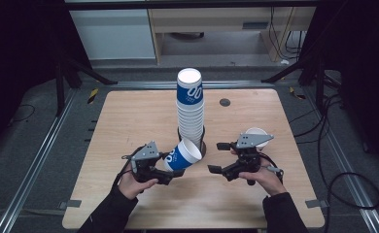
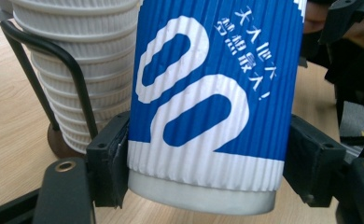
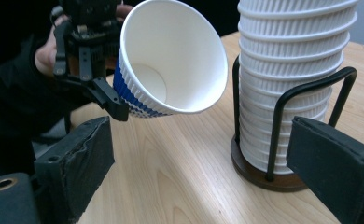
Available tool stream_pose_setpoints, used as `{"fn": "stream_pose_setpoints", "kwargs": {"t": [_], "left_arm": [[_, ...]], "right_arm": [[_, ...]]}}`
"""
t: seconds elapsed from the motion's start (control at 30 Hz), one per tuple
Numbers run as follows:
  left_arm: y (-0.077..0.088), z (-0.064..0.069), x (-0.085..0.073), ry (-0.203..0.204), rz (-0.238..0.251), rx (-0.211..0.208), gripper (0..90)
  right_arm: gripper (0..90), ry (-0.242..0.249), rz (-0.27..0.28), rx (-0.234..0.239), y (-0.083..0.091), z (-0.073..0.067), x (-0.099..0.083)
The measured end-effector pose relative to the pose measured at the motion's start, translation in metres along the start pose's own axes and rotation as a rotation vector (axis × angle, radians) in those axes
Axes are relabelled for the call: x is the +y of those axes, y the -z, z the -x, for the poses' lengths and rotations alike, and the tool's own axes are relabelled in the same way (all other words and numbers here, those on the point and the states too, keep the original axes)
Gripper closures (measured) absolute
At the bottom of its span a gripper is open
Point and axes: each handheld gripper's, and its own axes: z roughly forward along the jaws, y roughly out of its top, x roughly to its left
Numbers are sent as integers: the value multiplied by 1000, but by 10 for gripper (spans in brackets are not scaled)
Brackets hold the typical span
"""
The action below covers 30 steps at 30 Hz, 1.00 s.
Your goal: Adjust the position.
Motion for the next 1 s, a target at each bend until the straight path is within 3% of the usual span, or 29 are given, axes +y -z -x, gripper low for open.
{"fn": "stream_pose_setpoints", "kwargs": {"t": [0.17,0.37,1.0], "left_arm": [[-4,4,0,-1,7,11,264],[-11,10,-1,-10,10,-2,264],[-19,23,-1,-55,19,-51,264]], "right_arm": [[74,-43,40,-5,-4,2,-2],[69,-71,63,29,-11,1,-2],[77,-78,70,135,-39,-7,1]]}}
